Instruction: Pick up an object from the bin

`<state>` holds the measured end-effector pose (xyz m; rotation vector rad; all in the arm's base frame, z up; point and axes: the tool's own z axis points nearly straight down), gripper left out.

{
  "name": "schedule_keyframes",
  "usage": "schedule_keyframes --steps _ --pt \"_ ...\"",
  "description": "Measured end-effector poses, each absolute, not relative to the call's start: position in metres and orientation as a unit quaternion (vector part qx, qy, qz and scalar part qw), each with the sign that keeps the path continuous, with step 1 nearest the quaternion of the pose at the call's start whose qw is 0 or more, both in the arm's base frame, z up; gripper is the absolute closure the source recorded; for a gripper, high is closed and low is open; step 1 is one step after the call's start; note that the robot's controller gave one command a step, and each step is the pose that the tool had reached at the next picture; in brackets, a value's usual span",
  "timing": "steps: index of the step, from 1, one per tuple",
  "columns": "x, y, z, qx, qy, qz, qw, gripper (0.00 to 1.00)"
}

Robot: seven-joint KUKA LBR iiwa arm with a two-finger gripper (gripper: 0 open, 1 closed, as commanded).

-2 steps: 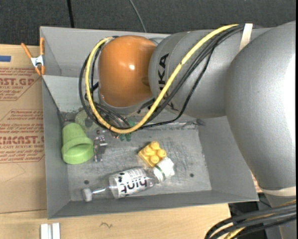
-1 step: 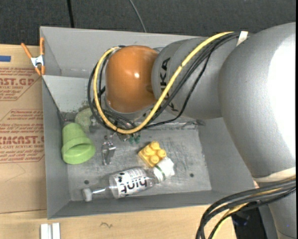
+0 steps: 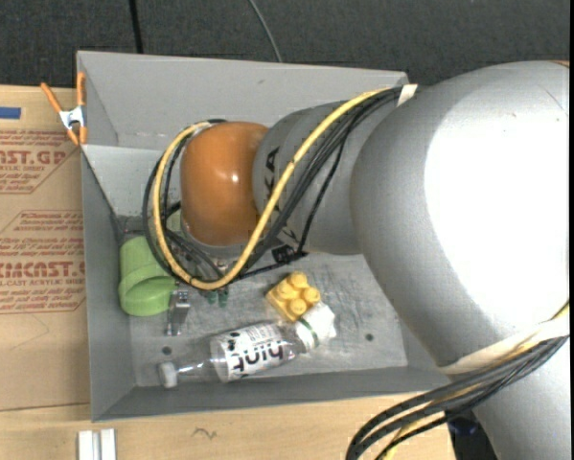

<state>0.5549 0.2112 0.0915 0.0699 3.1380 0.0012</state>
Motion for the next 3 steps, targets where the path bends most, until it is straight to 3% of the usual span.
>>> schedule_keyframes --steps 1,2,3 --pt "0.594 0.21 0.072 -0.029 1.0 -0.006 -0.002 1.0" --pt "0.594 0.21 0.072 -0.029 1.0 -0.006 -0.002 1.0" --pt "0.585 0.19 0.089 -0.034 0.999 -0.001 0.0 1.0"
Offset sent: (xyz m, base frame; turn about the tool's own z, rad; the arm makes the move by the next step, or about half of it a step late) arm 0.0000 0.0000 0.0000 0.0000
